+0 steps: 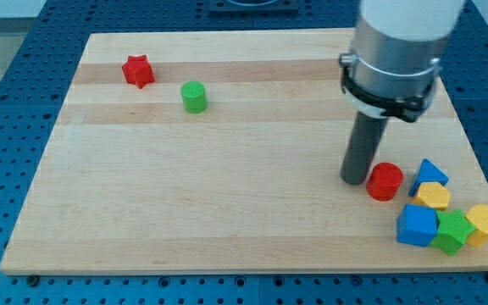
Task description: Place the arm at bottom left of the board
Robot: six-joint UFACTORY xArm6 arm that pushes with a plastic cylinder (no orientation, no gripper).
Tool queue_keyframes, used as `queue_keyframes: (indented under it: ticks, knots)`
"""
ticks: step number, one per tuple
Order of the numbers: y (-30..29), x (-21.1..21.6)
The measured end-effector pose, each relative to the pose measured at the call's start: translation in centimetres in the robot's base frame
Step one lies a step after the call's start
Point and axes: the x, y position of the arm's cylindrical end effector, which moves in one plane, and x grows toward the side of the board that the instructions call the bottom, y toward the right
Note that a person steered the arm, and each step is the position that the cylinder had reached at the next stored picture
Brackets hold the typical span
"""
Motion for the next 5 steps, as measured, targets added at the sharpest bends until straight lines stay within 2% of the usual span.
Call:
queue_keyframes:
  ticks: [1, 2, 3, 5]
  knots:
    - [2.0, 0.8]
    - [1.4, 0.8]
    - [-4.5, 2.3]
    - [-22.4, 8.0]
